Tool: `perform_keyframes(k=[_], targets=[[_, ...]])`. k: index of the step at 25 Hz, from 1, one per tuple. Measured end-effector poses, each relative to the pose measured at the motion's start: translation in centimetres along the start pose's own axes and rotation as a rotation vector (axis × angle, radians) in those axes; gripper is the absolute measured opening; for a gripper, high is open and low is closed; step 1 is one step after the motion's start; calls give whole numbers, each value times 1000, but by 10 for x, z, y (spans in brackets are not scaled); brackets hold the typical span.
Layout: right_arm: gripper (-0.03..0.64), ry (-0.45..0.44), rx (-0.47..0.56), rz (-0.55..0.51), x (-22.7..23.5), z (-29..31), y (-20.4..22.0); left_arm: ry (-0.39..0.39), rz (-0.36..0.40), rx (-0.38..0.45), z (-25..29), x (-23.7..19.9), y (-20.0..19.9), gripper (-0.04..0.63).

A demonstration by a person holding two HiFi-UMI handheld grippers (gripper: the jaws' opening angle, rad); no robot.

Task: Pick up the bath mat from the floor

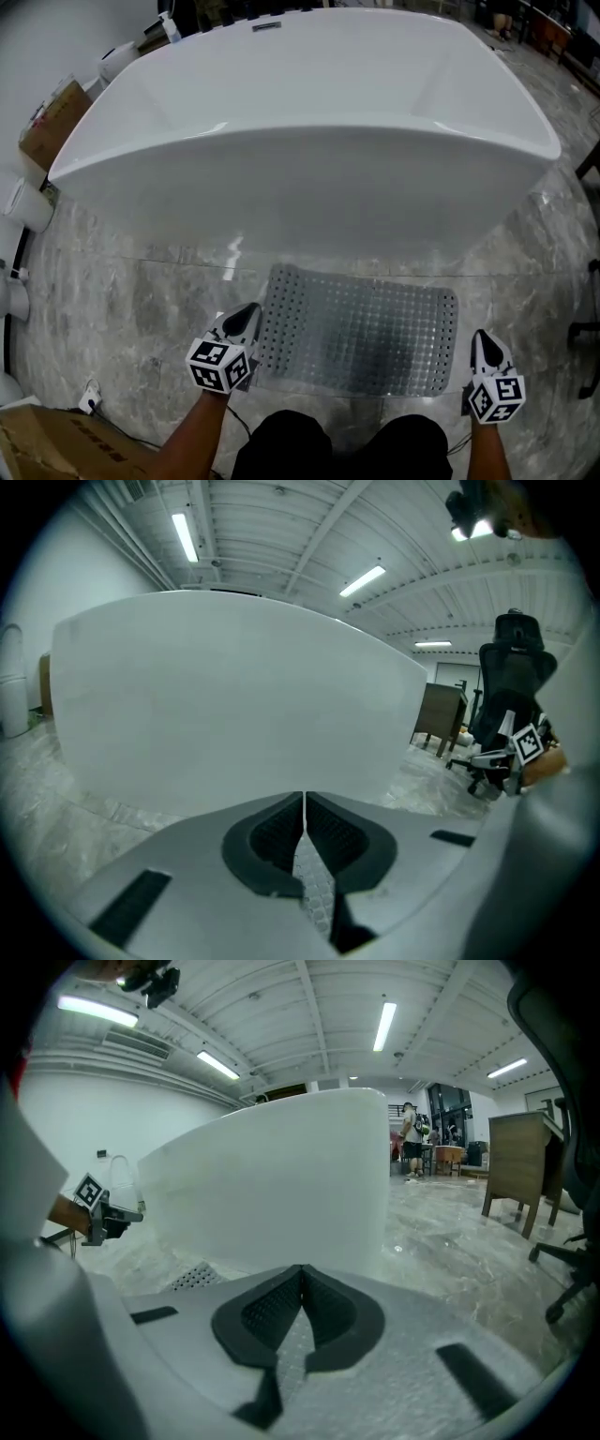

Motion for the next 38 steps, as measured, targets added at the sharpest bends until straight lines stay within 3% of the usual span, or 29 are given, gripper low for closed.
perform_keyframes(k=[11, 21, 38], targets=[[91, -8, -79, 50, 8, 36, 76, -18, -5, -71, 35, -24, 69, 17], [184, -23, -171, 73, 17, 69, 140, -34, -39, -205, 64, -39, 144, 211], [331, 18, -381, 131, 58, 99, 259, -94, -106, -462, 97, -72, 255, 308]])
Point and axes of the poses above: the fingertips, and each gripper's own axes: z forward along the fingers, x to its right, y out of its underside, the point moved 2 cm from there along -z, backward along the fingers, and after that the axes turned 4 degrees about x, right-handed, at the moved point
